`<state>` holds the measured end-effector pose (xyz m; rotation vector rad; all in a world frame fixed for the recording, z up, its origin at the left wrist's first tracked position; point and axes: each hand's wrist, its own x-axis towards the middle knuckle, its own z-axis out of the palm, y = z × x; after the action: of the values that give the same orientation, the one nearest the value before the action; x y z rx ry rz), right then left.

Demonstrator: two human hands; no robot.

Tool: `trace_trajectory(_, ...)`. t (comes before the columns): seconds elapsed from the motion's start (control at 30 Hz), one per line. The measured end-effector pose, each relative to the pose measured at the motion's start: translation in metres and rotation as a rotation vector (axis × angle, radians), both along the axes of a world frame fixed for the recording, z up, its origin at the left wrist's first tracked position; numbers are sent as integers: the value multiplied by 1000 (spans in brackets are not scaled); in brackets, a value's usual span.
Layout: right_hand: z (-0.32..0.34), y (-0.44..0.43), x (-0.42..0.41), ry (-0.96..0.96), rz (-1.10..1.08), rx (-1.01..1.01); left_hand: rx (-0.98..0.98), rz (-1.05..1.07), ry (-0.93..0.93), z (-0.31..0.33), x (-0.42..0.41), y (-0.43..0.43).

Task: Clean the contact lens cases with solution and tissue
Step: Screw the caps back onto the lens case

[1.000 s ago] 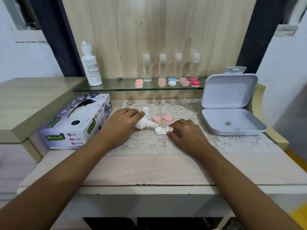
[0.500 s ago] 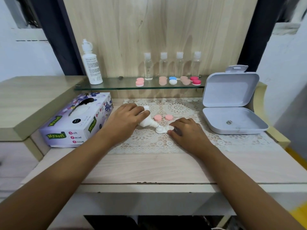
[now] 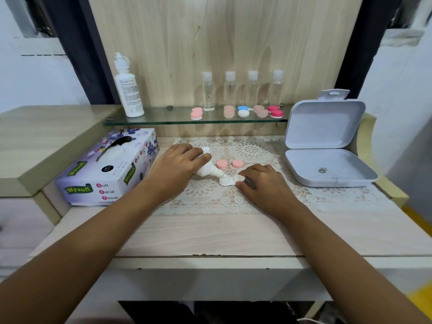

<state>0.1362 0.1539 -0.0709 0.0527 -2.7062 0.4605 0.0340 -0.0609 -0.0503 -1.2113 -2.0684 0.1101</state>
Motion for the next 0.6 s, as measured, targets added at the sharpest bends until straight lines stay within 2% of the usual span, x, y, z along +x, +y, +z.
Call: trace_trajectory(0.6, 1, 0, 0, -16, -2, -18, 41, -4, -57, -3, 1, 0)
